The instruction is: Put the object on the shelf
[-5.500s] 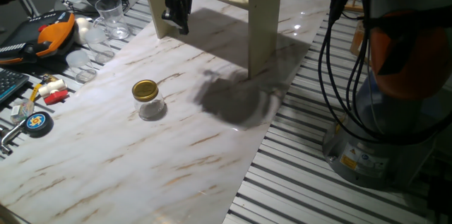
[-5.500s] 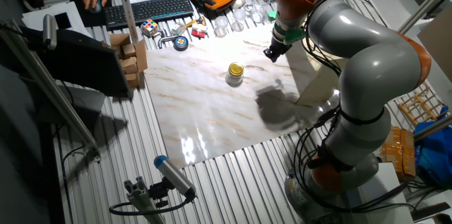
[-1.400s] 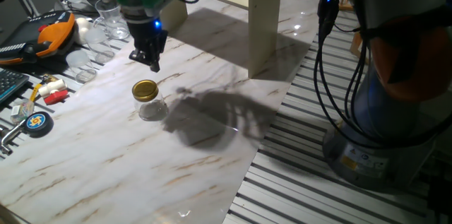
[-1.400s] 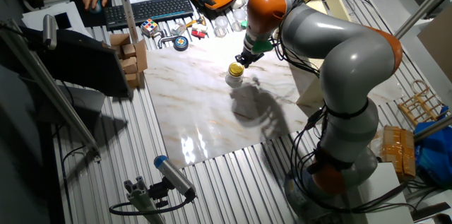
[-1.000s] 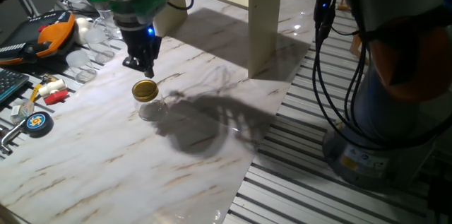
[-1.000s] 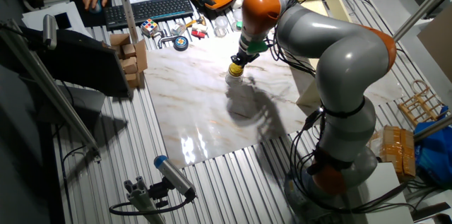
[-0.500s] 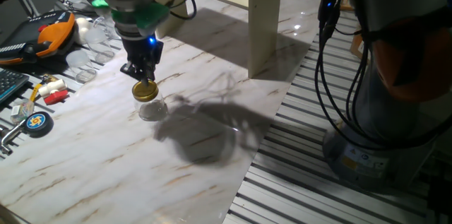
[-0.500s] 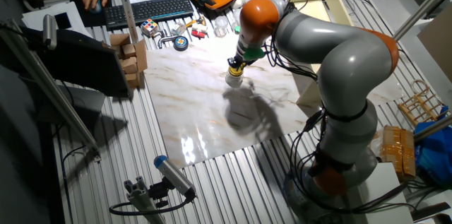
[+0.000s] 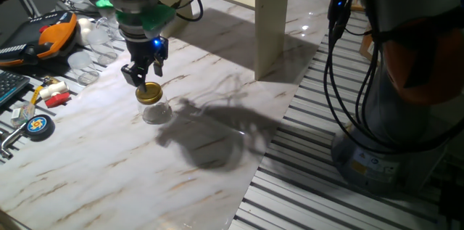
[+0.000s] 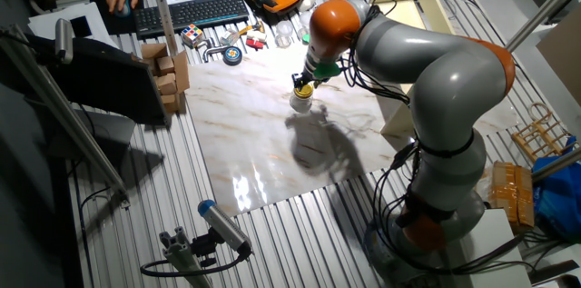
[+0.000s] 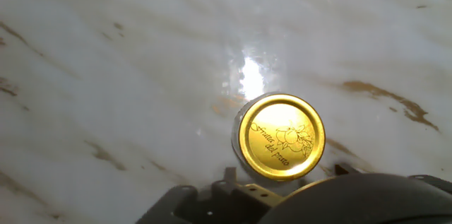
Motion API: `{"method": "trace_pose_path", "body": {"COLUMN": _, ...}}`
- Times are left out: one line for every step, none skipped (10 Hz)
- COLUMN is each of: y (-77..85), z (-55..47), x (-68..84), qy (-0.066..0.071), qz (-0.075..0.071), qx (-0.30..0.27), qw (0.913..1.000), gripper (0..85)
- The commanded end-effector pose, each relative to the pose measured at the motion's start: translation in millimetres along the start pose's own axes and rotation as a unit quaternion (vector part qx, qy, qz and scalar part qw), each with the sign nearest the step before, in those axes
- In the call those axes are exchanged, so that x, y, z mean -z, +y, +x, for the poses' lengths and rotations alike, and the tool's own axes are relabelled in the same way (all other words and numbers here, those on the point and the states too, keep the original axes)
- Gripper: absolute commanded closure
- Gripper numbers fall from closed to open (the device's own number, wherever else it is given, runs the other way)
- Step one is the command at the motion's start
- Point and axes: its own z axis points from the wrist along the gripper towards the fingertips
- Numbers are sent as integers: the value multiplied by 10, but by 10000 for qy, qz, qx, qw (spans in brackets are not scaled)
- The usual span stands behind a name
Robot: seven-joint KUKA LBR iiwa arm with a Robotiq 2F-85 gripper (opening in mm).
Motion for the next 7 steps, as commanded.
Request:
{"method": "trace_pose_path", "body": {"y": -8, "z": -10, "x": -9, "qy": 1, "qz": -7, "qx": 27, "qw": 10000, "gripper": 0}}
{"method": "trace_pose_path", "body": {"y": -26, "z": -29, "x": -26, "qy": -7, "qz": -8, "qx": 57, "qw": 10000, "gripper": 0}}
{"method": "trace_pose_path", "body": {"y": -49, "z": -62, "x": -55, "qy": -30, "qz": -1, "qx": 112, "qw": 9999, "gripper": 0}}
{"method": "trace_pose_path", "body": {"y": -60, "z": -84, "x": -80, "qy": -31, "qz": 22, "qx": 161, "qw": 9999, "gripper": 0}}
{"method": "trace_pose_path", "body": {"y": -68, "z": -97, "x": -95, "qy": -15, "qz": -8, "qx": 195, "qw": 9998, "gripper": 0}}
{"method": "trace_pose_path", "body": {"y": -65, "z": -104, "x": -108, "qy": 1, "qz": -23, "qx": 224, "qw": 9997, "gripper": 0}}
{"method": "trace_pose_path", "body": {"y": -51, "z": -109, "x": -130, "qy": 31, "qz": -7, "qx": 287, "qw": 9996, "gripper": 0}}
